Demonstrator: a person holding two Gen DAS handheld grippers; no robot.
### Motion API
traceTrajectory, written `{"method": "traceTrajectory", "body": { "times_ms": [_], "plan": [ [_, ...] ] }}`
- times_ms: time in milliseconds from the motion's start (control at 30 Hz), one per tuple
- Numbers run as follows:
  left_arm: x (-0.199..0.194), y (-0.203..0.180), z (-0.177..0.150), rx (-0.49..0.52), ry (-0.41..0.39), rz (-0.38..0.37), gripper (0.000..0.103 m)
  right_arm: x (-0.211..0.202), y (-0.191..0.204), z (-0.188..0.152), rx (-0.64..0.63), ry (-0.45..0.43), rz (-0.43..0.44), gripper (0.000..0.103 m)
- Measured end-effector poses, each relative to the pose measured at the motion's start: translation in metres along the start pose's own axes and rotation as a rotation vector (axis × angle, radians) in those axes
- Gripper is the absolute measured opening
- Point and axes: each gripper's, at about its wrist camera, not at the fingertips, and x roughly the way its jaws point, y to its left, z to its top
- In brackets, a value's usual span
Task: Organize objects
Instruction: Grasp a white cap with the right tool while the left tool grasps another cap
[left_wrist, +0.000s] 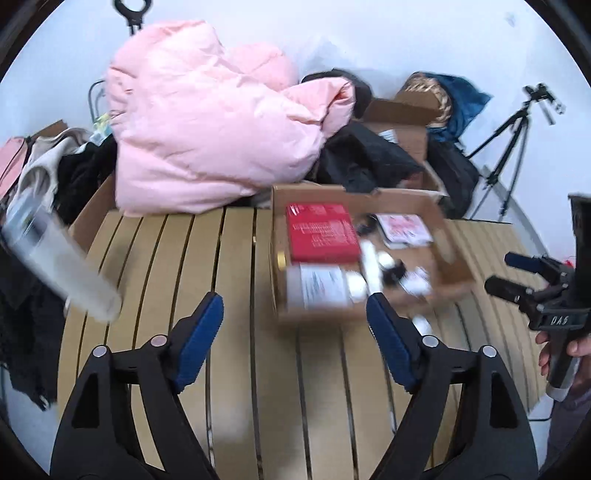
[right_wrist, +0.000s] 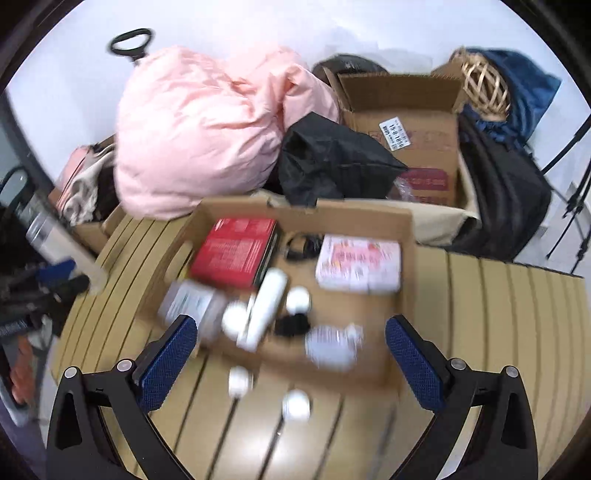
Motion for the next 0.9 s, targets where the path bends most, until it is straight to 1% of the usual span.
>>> {"method": "traceTrajectory", "body": {
  "times_ms": [67, 100, 200, 233, 300, 333, 400, 433, 467, 500, 567, 600, 667, 767, 867, 900],
  "plan": [
    [-0.029, 0.001, -0.035, -0.015, -0.003, -0.014, 0.077, -0.029, 0.01, -0.037, -0.033, -0.016, -0.004, 0.103],
    [-0.038, 0.0, -0.047, -0.014, -0.001, -0.014, 0.077, -0.046, 0.017, -0.061, -0.057, -0.013, 0.007, 0.103],
    [-0.071, -0.007, -0.094, -0.035, -0.002, 0.015, 0.078, -0.074, 0.033, -0.11, -0.089, -0.006, 0.012, 0.103],
    [-0.08, -0.01, -0.107, -0.049, -0.008, 0.027, 0.078, -0.086, 0.041, -0.132, -0.09, -0.01, 0.006, 0.103],
    [-0.096, -0.017, -0.134, -0.069, -0.013, 0.026, 0.08, -0.1, 0.049, -0.159, -0.086, -0.02, 0.008, 0.103],
    [-0.104, -0.022, -0.148, -0.071, -0.008, 0.015, 0.083, -0.109, 0.053, -0.176, -0.073, -0.026, 0.005, 0.103],
    [-0.112, -0.033, -0.168, -0.049, 0.005, -0.003, 0.085, -0.122, 0.06, -0.203, -0.053, -0.021, 0.022, 0.103],
    [-0.112, -0.04, -0.174, -0.016, 0.012, -0.013, 0.085, -0.129, 0.063, -0.217, -0.04, -0.021, 0.016, 0.103],
    [-0.11, -0.045, -0.178, 0.009, 0.01, -0.021, 0.085, -0.133, 0.066, -0.223, -0.041, -0.018, 0.007, 0.103],
    [-0.104, -0.051, -0.179, 0.034, 0.022, 0.0, 0.085, -0.135, 0.068, -0.229, -0.045, -0.016, -0.005, 0.103],
    [-0.098, -0.055, -0.179, 0.043, 0.027, 0.029, 0.085, -0.136, 0.071, -0.238, -0.048, -0.01, -0.003, 0.103],
    [-0.098, -0.056, -0.18, 0.041, 0.023, 0.024, 0.085, -0.134, 0.071, -0.239, -0.044, 0.0, 0.001, 0.103],
    [-0.099, -0.058, -0.178, 0.041, 0.0, 0.014, 0.085, -0.134, 0.072, -0.24, -0.047, 0.007, -0.016, 0.103],
    [-0.097, -0.062, -0.175, 0.078, -0.038, 0.034, 0.085, -0.137, 0.07, -0.241, -0.03, -0.012, -0.013, 0.103],
    [-0.08, -0.07, -0.155, 0.134, -0.097, 0.052, 0.085, -0.135, 0.065, -0.24, -0.002, -0.021, -0.001, 0.103],
    [-0.073, -0.074, -0.148, 0.157, -0.122, 0.05, 0.085, -0.132, 0.061, -0.239, 0.021, -0.022, 0.022, 0.103]
  ]
}}
